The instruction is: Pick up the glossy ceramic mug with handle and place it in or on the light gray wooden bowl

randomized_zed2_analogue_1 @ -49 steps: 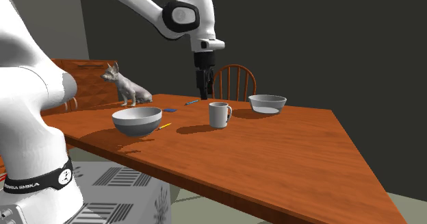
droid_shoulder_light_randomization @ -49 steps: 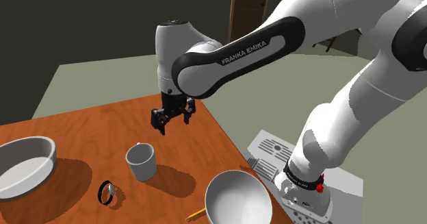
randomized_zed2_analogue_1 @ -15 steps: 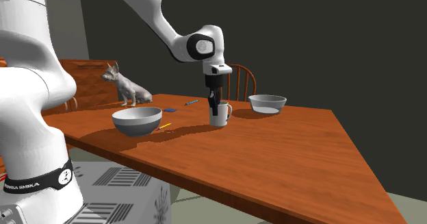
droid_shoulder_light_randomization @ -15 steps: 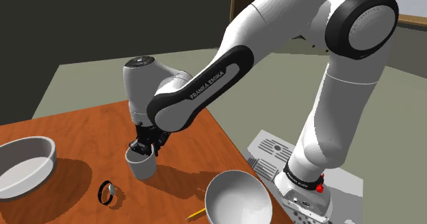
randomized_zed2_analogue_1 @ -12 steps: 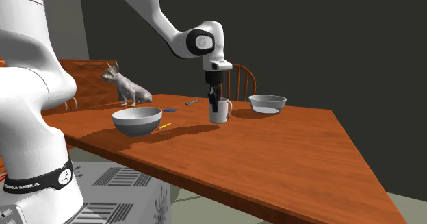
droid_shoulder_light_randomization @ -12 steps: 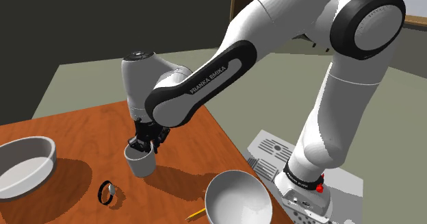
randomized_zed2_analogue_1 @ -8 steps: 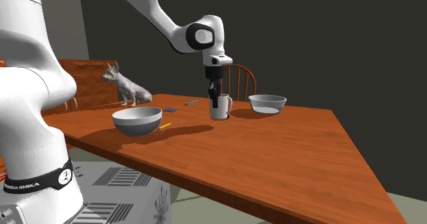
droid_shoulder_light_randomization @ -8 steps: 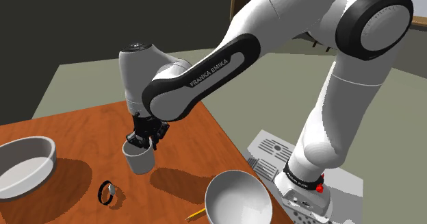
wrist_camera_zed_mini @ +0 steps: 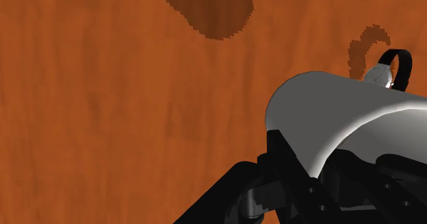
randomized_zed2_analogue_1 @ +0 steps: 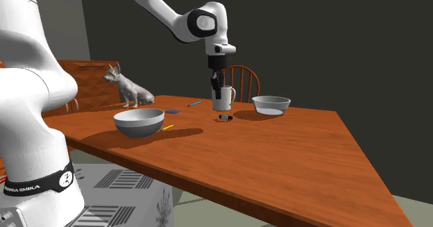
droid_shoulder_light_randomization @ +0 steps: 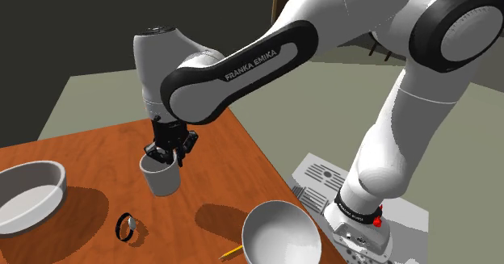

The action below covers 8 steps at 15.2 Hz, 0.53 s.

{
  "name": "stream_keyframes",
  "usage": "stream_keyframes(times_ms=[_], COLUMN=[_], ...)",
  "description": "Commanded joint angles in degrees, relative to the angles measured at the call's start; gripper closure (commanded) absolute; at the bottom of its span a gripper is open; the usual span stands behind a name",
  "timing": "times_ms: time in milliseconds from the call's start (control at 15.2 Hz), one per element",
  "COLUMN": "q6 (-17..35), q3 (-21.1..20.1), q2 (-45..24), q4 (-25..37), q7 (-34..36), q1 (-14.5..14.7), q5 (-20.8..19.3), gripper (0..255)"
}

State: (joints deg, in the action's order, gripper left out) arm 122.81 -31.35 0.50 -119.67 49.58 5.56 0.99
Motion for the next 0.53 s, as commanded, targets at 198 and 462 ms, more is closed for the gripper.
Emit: stream_keyframes(times_ms=[198, 462], q6=[-3.69, -6.71], q3=[0.17, 0.31], q2=[1.45, 2.35], q4=[2.43, 4.67], q7=[-0.63, -0.96], q1=[-0.13, -0.20], q5=[0.84, 1.32], gripper=[255, 255])
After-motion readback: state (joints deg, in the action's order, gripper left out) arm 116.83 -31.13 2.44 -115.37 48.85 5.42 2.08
